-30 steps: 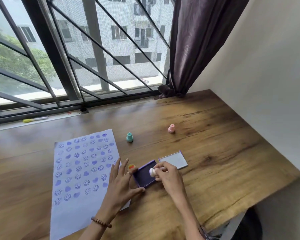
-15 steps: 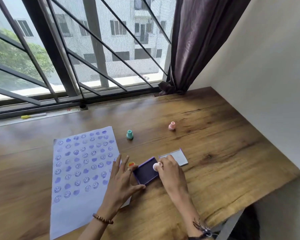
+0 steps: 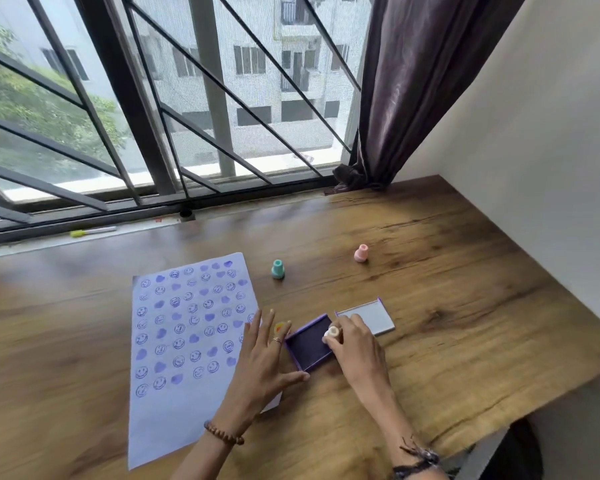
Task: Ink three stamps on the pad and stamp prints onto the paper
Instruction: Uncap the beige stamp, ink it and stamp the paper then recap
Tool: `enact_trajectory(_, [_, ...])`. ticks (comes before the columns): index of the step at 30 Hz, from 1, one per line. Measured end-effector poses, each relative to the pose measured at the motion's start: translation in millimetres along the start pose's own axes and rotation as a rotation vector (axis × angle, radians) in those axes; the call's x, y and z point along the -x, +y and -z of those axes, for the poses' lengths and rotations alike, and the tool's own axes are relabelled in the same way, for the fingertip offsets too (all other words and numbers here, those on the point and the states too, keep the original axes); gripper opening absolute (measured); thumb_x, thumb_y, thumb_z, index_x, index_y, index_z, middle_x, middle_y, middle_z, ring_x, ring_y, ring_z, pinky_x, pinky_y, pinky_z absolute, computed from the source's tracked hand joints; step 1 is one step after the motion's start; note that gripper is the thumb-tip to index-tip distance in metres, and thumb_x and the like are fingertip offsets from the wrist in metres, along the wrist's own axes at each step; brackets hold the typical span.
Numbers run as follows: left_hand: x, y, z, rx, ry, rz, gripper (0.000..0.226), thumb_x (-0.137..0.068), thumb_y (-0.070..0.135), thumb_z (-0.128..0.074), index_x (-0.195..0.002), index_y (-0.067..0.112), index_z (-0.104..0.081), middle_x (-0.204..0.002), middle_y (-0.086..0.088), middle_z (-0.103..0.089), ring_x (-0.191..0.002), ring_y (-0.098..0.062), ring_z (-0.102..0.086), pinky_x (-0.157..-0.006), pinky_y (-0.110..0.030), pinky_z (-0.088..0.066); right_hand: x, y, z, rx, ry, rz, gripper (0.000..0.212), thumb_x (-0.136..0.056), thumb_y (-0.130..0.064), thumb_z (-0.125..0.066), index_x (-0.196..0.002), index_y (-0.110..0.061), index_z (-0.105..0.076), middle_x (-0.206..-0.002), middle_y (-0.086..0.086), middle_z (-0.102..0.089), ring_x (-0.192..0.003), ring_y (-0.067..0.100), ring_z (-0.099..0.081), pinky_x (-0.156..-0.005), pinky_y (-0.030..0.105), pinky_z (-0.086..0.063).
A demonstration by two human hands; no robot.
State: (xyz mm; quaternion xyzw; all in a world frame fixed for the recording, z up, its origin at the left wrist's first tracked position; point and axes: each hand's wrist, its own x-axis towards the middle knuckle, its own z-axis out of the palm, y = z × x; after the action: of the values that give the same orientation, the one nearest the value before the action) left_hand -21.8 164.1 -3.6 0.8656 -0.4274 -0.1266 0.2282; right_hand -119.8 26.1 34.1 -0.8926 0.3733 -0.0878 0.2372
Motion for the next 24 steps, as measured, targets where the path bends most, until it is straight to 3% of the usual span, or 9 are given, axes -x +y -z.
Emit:
enact_trajectory(3, [12, -19, 17, 0.102, 0.012, -0.010, 0.089, -0.074, 0.053, -0.064, -0.143, 0.027, -0.013, -0.156, 0.001, 0.002, -0.138, -0.013, 0.020, -0.117, -0.031, 0.004, 1, -2, 3, -0.412, 0.025, -0.192, 0.010, -0.078, -0.025, -0.066, -0.075, -0.016, -0.063, -0.081, 0.002, -0.062, -0.074, 0.021, -0.057, -0.061, 0.031, -0.040])
enact_trajectory(7, [41, -79, 59, 0.156, 0.068, 0.012, 0.068, -0.080, 0.040, -0.066, -0.137, 0.033, -0.029, -0.150, 0.009, -0.017, -0.140, -0.010, 0.007, -0.117, -0.037, -0.009, 21, -33, 1, -1.158, -0.008, -0.527, 0.019, -0.082, -0.022, -0.063, -0.065, -0.016, -0.067, -0.067, -0.001, -0.063, -0.048, 0.005, -0.048, -0.045, 0.017, -0.043])
enact_trajectory(10, [61, -130, 96, 0.127, 0.013, 0.033, 0.049, -0.085, 0.051, -0.051, -0.130, 0.031, -0.043, -0.144, 0.007, -0.034, -0.143, -0.019, -0.010, -0.117, -0.040, -0.014, 46, -67, -14, -1.406, -0.112, -0.581, 0.023, -0.086, -0.011, -0.058, -0.065, -0.012, -0.069, -0.064, 0.004, -0.061, -0.050, 0.008, -0.053, -0.047, 0.016, -0.048])
enact_trajectory(12, [72, -156, 112, 0.065, -0.007, -0.009, 0.047, -0.089, 0.056, -0.038, -0.128, 0.029, -0.045, -0.139, 0.004, -0.044, -0.140, -0.011, -0.024, -0.120, -0.038, -0.011, 63, -90, -26, -1.445, -0.189, -0.574, 0.022, -0.086, -0.009, -0.059, -0.068, -0.008, -0.071, -0.064, 0.004, -0.066, -0.057, 0.009, -0.061, -0.053, 0.016, -0.053])
enact_trajectory(14, [81, -176, 115, -0.012, 0.001, -0.090, 0.040, -0.090, 0.022, -0.049, -0.128, 0.033, -0.042, -0.141, 0.004, -0.043, -0.137, 0.010, -0.014, -0.119, -0.026, 0.000, 78, -112, -41, -1.448, -0.228, -0.567, 0.016, -0.085, -0.006, -0.060, -0.072, -0.004, -0.069, -0.064, 0.004, -0.069, -0.060, 0.008, -0.065, -0.055, 0.016, -0.055])
enact_trajectory(16, [89, -185, 114, -0.053, -0.077, -0.063, 0.056, -0.090, 0.015, -0.051, -0.134, 0.041, -0.028, -0.147, 0.011, -0.020, -0.142, -0.001, -0.002, -0.117, -0.030, 0.005, 90, -133, -59, -1.428, -0.250, -0.572, 0.009, -0.084, -0.004, -0.060, -0.078, -0.002, -0.066, -0.062, 0.004, -0.069, -0.057, 0.008, -0.065, -0.054, 0.016, -0.055])
enact_trajectory(19, [96, -193, 106, -0.074, -0.211, 0.038, 0.051, -0.093, 0.035, -0.046, -0.132, 0.050, -0.018, -0.145, 0.017, 0.007, -0.145, -0.019, 0.005, -0.117, -0.043, 0.004, 105, -156, -85, -1.316, -0.272, -0.575, 0.006, -0.083, -0.005, -0.063, -0.081, -0.001, -0.068, -0.064, 0.005, -0.068, -0.057, 0.007, -0.064, -0.055, 0.016, -0.055])
enact_trajectory(21, [99, -193, 103, -0.023, -0.182, 0.024, 0.047, -0.092, 0.038, -0.045, -0.133, 0.051, -0.024, -0.145, 0.019, 0.008, -0.144, -0.017, 0.008, -0.116, -0.040, 0.008, 112, -169, -96, -1.191, -0.263, -0.536, 0.005, -0.080, -0.006, -0.068, -0.083, -0.003, -0.069, -0.070, 0.008, -0.068, -0.060, 0.009, -0.064, -0.061, 0.019, -0.055])
enact_trajectory(24, [104, -193, 100, 0.078, -0.127, 0.010, 0.043, -0.092, 0.036, -0.047, -0.131, 0.049, -0.033, -0.148, 0.022, -0.002, -0.143, -0.011, 0.007, -0.115, -0.038, 0.010, 120, -189, -109, -0.768, -0.190, -0.373, 0.005, -0.078, -0.014, -0.071, -0.083, -0.014, -0.070, -0.083, 0.007, -0.070, -0.070, 0.015, -0.065, -0.073, 0.028, -0.051])
